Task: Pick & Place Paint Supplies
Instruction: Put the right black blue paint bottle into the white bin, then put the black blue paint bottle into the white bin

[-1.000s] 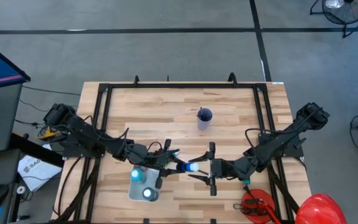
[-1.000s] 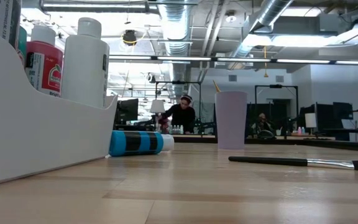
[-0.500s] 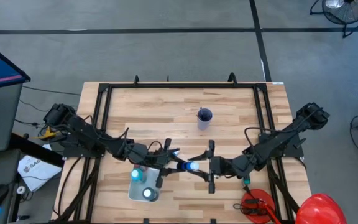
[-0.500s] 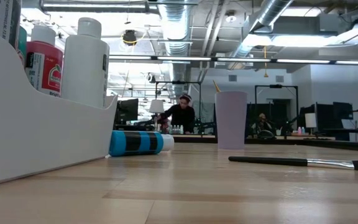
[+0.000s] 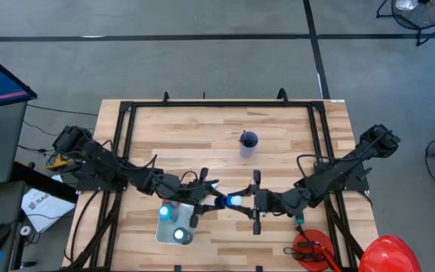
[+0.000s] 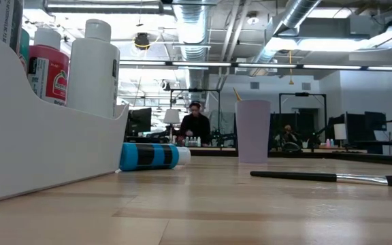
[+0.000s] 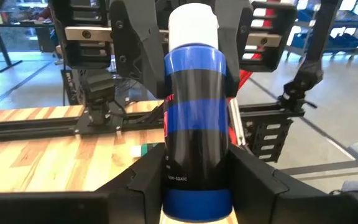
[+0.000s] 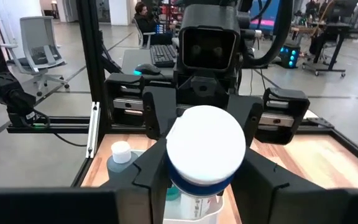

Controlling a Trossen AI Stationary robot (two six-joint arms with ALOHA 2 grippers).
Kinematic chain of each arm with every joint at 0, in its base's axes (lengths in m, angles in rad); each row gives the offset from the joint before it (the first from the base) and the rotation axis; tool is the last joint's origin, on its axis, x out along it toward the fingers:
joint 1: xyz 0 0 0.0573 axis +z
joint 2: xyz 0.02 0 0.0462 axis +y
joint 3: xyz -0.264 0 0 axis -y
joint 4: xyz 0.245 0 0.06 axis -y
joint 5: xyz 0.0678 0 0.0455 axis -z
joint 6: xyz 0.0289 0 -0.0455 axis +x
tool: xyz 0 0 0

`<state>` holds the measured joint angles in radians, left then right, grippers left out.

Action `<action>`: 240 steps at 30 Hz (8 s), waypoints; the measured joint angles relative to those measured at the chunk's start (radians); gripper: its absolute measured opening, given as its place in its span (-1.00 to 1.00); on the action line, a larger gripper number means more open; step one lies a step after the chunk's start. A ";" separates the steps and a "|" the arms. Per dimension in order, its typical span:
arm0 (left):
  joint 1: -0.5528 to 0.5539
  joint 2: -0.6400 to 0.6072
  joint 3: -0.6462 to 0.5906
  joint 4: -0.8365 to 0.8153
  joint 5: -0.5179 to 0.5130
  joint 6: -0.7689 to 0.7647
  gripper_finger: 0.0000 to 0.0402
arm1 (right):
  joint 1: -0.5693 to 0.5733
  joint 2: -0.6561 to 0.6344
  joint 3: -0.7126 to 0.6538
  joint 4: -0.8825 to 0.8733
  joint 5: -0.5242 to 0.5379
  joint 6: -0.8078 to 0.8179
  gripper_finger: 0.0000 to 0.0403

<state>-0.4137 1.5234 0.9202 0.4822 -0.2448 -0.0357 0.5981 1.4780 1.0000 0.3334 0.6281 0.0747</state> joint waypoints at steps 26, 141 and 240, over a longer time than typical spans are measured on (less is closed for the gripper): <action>-0.180 -0.506 -0.132 -0.662 -0.315 -0.295 0.46 | 0.015 0.015 0.001 -0.050 0.024 0.198 -0.35; -0.236 -0.709 -0.262 -0.632 -0.503 -0.328 0.45 | -0.155 0.778 0.708 -0.569 -0.184 0.454 -0.31; -0.236 -0.705 -0.262 -0.632 -0.504 -0.310 0.45 | -0.156 0.671 0.708 -0.821 -0.178 0.463 0.32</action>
<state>-0.6498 0.8188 0.6586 -0.1496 -0.7486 -0.3454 0.4421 2.1491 1.7081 -0.4873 0.4500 0.5373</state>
